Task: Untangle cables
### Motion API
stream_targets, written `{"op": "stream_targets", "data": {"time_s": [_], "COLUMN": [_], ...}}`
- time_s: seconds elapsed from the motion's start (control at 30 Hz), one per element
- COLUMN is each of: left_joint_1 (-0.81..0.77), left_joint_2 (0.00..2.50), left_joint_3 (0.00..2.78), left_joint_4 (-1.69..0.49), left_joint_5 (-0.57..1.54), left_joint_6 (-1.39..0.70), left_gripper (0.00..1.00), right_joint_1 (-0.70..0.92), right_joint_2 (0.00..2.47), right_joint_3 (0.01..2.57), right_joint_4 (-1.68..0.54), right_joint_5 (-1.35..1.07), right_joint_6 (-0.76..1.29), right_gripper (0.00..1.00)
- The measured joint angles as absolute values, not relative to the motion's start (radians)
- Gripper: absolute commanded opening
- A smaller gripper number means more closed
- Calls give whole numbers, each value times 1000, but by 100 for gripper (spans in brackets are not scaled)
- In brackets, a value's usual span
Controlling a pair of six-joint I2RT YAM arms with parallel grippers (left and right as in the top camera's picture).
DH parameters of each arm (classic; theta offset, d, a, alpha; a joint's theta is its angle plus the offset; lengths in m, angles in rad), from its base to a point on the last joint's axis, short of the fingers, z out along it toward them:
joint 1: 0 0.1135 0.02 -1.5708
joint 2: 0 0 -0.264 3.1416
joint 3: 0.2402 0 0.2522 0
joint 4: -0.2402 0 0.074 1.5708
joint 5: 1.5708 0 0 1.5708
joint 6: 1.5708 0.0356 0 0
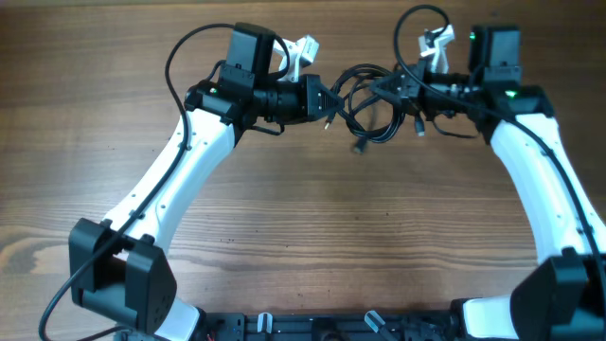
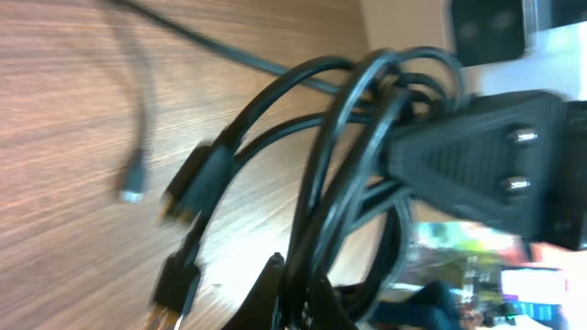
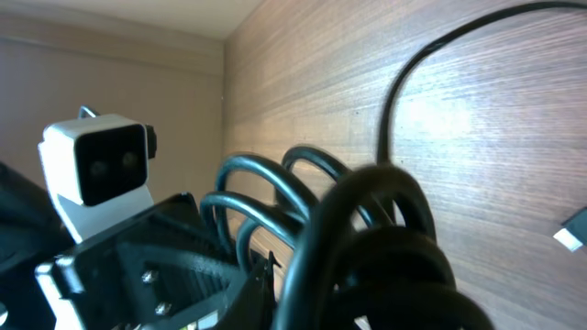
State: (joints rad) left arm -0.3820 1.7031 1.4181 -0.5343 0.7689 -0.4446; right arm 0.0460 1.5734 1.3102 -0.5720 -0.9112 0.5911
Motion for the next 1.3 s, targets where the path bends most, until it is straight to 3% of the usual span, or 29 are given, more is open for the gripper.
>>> {"op": "stream_targets", "data": {"time_s": [0.2,0.53,0.67,0.8,0.97,1.13,1.3], "left_joint_1": [-396,-448,-370,-329,-339,-339,-340], "left_joint_2": [1678,1660,1715,1774,1769,1769,1769], "left_joint_3": [1442,1390,1301,1264,1265,1272,1277], "left_joint_4": [-651,-610,-702,-696,-659,-647,-643], "left_joint_5": [685,433,95,-30,156,547,888], "left_joint_6": [-275,-238,-216,-212,-176,-52,59], "left_gripper": [4,4,4,4,4,4,4], "right_joint_1": [-35,-227,-445,-389,-270,-211,-167], "right_joint_2": [1517,1517,1499,1478,1479,1479,1479], "right_joint_3": [1300,1274,1307,1314,1314,1314,1314], "right_joint_4": [-661,-639,-768,-935,-988,-1001,-1005], "right_joint_5": [-982,-1222,-1023,-749,-591,-571,-616], "right_joint_6": [548,543,488,402,325,273,216], "right_gripper": [4,4,4,4,5,11,29]}}
